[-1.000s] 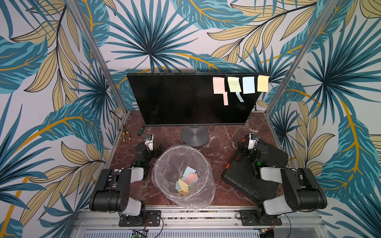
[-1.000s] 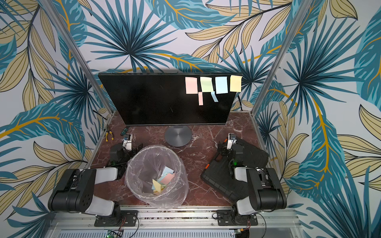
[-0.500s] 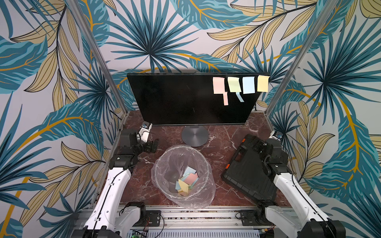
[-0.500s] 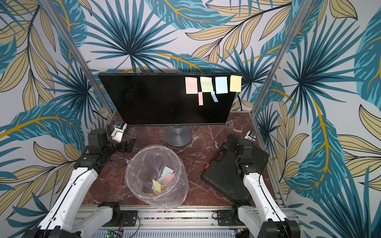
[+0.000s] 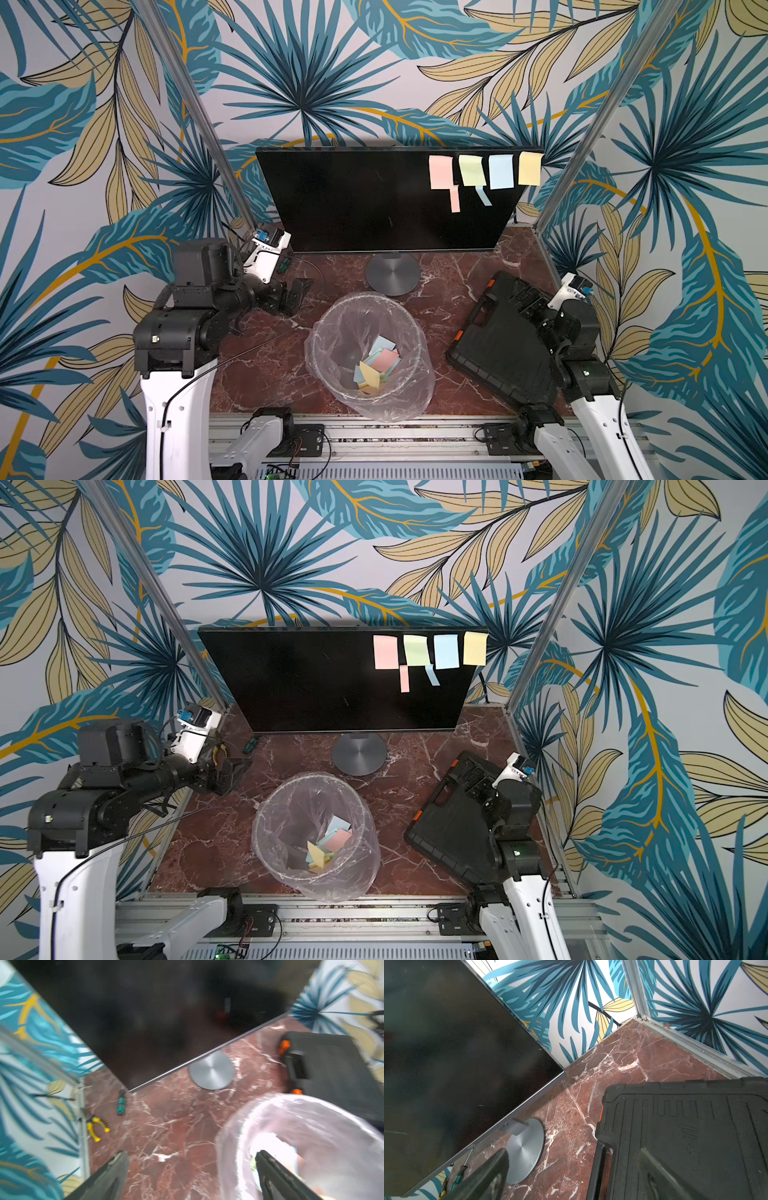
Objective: Remove the sticky note from the monitor
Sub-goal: Tear off the sticky note from the monitor.
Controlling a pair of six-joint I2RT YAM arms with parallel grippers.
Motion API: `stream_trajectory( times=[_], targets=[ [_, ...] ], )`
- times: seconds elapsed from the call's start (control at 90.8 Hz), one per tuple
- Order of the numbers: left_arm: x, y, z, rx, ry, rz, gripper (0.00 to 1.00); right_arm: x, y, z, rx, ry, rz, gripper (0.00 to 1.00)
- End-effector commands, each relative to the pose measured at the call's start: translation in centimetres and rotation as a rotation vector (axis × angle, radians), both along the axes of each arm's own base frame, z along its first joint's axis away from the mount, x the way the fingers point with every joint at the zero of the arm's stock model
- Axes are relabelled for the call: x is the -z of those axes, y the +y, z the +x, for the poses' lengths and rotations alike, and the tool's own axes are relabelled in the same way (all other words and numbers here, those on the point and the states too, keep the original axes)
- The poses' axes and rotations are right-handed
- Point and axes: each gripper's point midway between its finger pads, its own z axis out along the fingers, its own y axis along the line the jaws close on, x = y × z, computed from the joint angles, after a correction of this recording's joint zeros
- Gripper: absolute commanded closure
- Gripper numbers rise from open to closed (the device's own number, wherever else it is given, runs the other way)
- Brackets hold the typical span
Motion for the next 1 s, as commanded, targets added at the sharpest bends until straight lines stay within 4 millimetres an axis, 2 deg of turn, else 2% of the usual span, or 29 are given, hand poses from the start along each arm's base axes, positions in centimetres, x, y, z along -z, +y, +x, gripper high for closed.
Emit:
stream_trajectory(
  times=[0.0, 0.099, 0.253, 0.606, 0.793, 0.992],
  targets=[
    [3.3, -3.2, -3.9, 0.212, 0.271, -0.091, 0.02, 2.5, 0.9, -1.0, -0.067, 0.154, -0.023, 0.01],
    [5.4, -3.8, -3.8, 0.250, 0.343, -0.079, 0.03, 2.4, 1.7, -1.3, -0.116, 0.174, -0.022, 0.00],
    [9.0, -4.3, -3.1, 0.268, 0.435, -0.023, 0.06, 1.1, 3.1, -1.1, -0.199, 0.140, -0.008, 0.01],
    [14.1, -4.4, -0.5, 0.231, 0.452, 0.236, 0.08, 2.1, 3.1, -0.6, -0.196, 0.173, 0.006, 0.00],
    [15.7, -4.7, 1.3, 0.196, 0.427, 0.323, 0.12, 1.8, 3.3, -0.6, -0.203, 0.165, 0.009, 0.00],
    [16.4, -5.7, 1.8, 0.216, 0.460, 0.304, 0.26, 1.4, 3.1, -0.8, -0.204, 0.172, -0.012, 0.00]
  ],
)
